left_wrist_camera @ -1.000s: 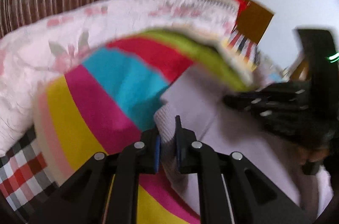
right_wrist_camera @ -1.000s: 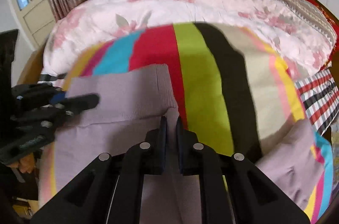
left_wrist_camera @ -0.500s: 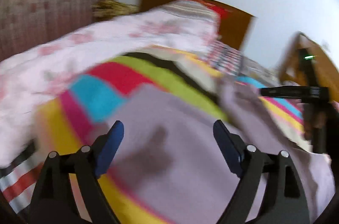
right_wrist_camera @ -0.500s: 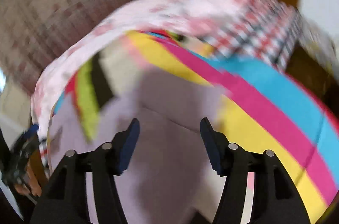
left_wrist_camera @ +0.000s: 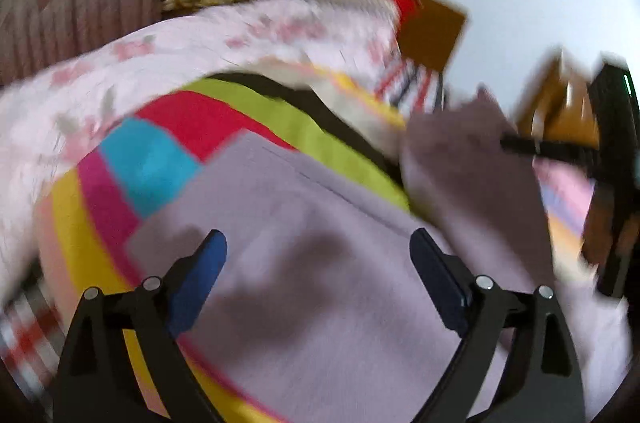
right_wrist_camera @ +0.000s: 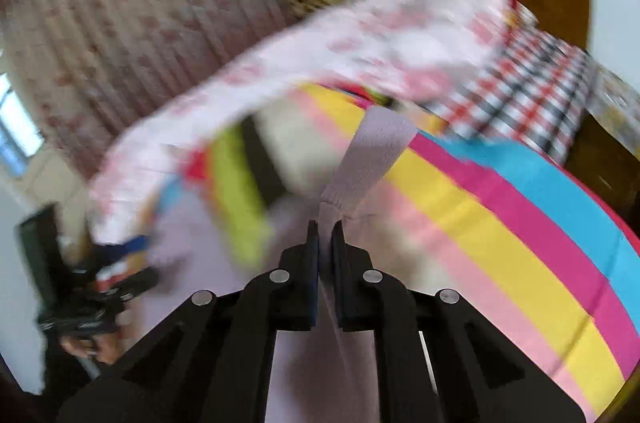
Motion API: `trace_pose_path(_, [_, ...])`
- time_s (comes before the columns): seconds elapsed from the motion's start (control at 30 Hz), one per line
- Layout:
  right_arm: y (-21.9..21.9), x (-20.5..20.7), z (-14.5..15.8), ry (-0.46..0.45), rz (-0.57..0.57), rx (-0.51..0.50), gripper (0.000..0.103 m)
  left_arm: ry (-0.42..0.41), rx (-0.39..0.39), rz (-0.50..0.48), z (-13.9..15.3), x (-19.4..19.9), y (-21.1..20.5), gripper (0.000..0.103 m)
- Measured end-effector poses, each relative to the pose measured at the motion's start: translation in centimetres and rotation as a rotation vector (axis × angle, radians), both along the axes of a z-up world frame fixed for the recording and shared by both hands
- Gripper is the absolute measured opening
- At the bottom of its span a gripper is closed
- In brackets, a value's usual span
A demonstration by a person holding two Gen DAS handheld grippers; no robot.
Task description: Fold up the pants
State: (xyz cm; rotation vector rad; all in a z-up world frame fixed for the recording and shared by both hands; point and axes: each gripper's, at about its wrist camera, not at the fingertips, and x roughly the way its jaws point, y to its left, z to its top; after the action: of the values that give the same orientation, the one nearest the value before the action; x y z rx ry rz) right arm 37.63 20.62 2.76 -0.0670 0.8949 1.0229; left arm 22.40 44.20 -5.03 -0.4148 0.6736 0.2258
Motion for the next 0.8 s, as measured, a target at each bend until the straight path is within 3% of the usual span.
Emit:
trace_pose_path(0.1, [4.0,-4.4,3.2,-0.025,0.142,0.045,0.009,-0.114,-0.158,0.14,0.6,-4.7,3.1,0.093])
trace_pose_path(0.23, [10.4,-10.0,3.6,0.003,0.308,0.023,0.015,-0.161,-0.205,0.281,0.6,-9.2,4.2,0.093])
trace_pose_path(0.33, [12.9,-10.9,2.5,0.122,0.415,0.032,0.02,-0.15,-0.23,0.32,-0.1,-11.5,4.8,0.093])
trace_pose_path(0.37, [12.4,-10.3,2.6,0.133,0.392,0.063,0.044,-0.142,-0.231,0.321,-0.2,-12.1,4.7,0.093])
trace_pose_path(0.4, [11.6,-9.5,2.8,0.127,0.355,0.087,0.053,-0.138,-0.231,0.316,-0.2,-12.7,4.6,0.093])
trace_pose_path(0.57, [5.4,-6.3,2.4,0.062,0.218,0.049,0.051,-0.172,-0.321,0.129,-0.1,-12.2,2.7,0.091])
trace_pose_path(0.67, [0.6,-9.1,1.3,-0.023,0.226,-0.02,0.048,-0.163,-0.35,0.036,-0.3,-10.2,1.2,0.075])
trace_pose_path(0.8, [-5.2,-15.2,-0.6,-0.058,0.268,-0.073,0.047,-0.101,-0.341,-0.028,-1.3,-8.0,-0.3,0.069])
